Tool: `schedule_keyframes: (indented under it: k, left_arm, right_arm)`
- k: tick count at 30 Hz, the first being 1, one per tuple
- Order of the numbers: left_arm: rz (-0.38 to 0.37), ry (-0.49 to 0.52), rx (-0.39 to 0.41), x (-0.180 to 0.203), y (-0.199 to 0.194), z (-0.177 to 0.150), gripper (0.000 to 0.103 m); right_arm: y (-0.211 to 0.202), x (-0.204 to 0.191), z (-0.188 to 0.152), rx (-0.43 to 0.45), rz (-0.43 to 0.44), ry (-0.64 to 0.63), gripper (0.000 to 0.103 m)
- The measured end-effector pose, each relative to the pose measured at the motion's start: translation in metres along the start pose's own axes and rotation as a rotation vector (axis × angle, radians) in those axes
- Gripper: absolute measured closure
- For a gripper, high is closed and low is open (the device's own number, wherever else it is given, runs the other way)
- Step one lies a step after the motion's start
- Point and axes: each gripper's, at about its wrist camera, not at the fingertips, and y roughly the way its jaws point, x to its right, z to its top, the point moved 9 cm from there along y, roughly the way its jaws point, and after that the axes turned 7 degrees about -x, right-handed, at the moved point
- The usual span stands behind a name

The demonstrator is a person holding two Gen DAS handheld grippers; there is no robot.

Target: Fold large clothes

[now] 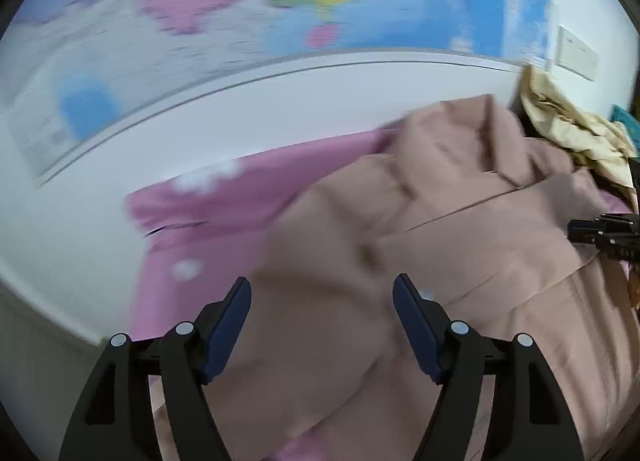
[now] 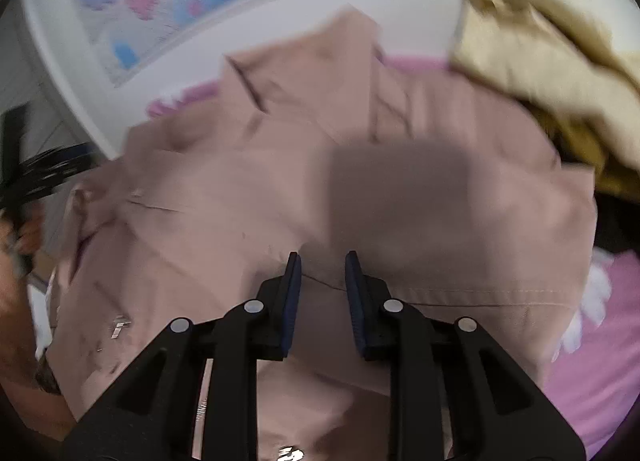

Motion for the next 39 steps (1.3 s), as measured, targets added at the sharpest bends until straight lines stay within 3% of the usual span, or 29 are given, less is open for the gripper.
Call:
schedule_keyframes:
  k: [4,7,12,18,23,27,29,32,35,37,39]
  left_arm:
    - [0.139,-0.052,-0.022,-0.045,-0.02,-0.046,0.029]
    - [0.149,-0.1,-0.061,-0.067,-0.025,-0.076,0.029]
    - [0.194,-0.13,-0.128,-0.094,-0.02,-0.108,0.029]
    - [0.11,-0.207,-0.111,-0.1,-0.02,-0.114,0.03]
    - [0.098,-0.2,-0.064,-0.093,-0.037,-0.107,0.03]
    - [0.104,-0.215,-0.031,-0.095,-0.051,-0.104,0.03]
    - [0.107,-0.227,-0.012,-0.099,-0.058,-0.103,0.03]
    - [0.114,-0.257,0.015,-0.109,-0.07,-0.102,0.03]
    - [0.095,-0.28,0.044,-0.117,-0.083,-0.1,0.03]
    - [0.03,-0.295,0.083,-0.117,-0.096,-0.095,0.03]
    - [-0.038,-0.292,0.145,-0.113,-0.114,-0.087,0.03]
  right_arm:
    - [-0.011,0.0,-0.004,0.02,-0.003,0.015,0.075]
    - [-0.026,-0.024,-0.011,0.048,0.043,-0.031,0.067]
    - [-0.039,-0.112,-0.023,0.048,0.231,-0.199,0.052]
    - [0.001,-0.25,-0.045,-0.085,0.472,-0.399,0.049]
    - [0.055,-0.349,-0.051,-0.216,0.585,-0.469,0.044]
    - [0.094,-0.399,-0.055,-0.283,0.596,-0.492,0.044]
    - [0.109,-0.413,-0.055,-0.314,0.613,-0.465,0.049]
    - [0.117,-0.427,-0.059,-0.361,0.674,-0.437,0.1]
    - [0.09,-0.422,-0.047,-0.301,0.693,-0.457,0.101]
    - [0.054,-0.409,-0.03,-0.253,0.733,-0.459,0.101]
    - [0.009,-0.385,-0.007,-0.171,0.705,-0.496,0.101]
